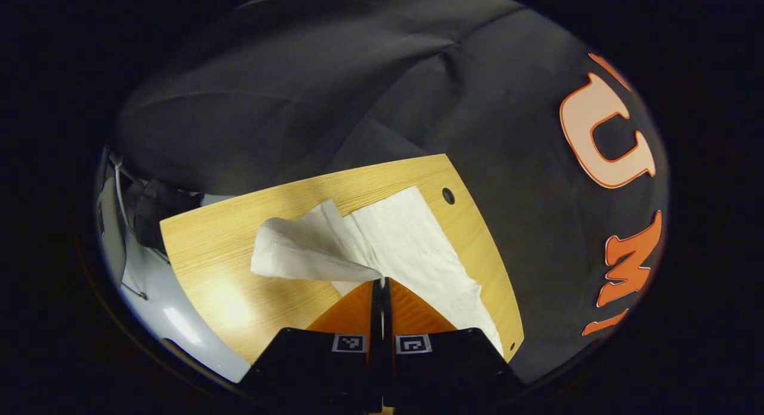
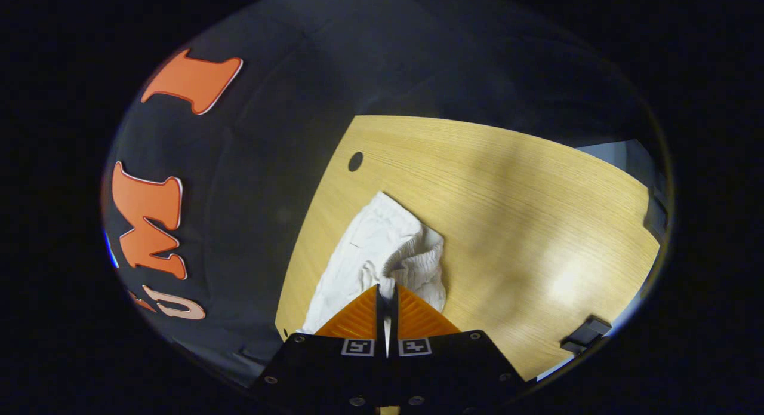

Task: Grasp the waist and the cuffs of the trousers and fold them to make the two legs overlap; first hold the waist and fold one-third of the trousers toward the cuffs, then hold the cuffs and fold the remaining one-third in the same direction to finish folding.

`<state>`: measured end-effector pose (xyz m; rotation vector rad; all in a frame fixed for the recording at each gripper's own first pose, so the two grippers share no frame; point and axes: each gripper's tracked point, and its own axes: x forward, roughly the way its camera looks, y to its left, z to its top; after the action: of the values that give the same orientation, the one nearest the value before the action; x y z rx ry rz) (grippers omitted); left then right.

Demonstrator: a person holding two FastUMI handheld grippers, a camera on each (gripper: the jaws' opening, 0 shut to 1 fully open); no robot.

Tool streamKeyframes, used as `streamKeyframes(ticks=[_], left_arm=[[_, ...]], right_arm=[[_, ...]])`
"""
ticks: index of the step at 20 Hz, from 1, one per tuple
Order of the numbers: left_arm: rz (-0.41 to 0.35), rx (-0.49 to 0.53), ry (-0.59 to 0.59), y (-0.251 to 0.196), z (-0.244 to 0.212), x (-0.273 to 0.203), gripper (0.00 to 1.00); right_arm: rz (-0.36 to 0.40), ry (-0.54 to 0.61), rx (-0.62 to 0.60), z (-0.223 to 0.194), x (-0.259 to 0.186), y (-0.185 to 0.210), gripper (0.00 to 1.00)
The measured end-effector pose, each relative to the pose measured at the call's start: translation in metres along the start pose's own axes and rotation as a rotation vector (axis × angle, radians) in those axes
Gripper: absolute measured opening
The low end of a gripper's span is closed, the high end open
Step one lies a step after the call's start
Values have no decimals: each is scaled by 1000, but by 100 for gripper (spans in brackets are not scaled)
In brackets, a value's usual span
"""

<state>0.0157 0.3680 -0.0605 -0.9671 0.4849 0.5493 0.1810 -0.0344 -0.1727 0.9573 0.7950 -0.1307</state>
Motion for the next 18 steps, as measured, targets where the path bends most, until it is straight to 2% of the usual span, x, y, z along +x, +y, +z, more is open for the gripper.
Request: streamKeyframes(ticks=[5,8,12,18], left_arm=[[-7,64,23,-46,44,41,4],[-10,106,39,-70,65,66,4],[-28,150,78,-107,78,117,4],[26,279,112,-126,89,197,4]], right_arm=[[-18,-45,-64,26,21,45,0],[-40,-58,-56,36,45,61,0],[-81,-51,-52,45,83,71,0],[-146,-35,-29,57,129,71,0]])
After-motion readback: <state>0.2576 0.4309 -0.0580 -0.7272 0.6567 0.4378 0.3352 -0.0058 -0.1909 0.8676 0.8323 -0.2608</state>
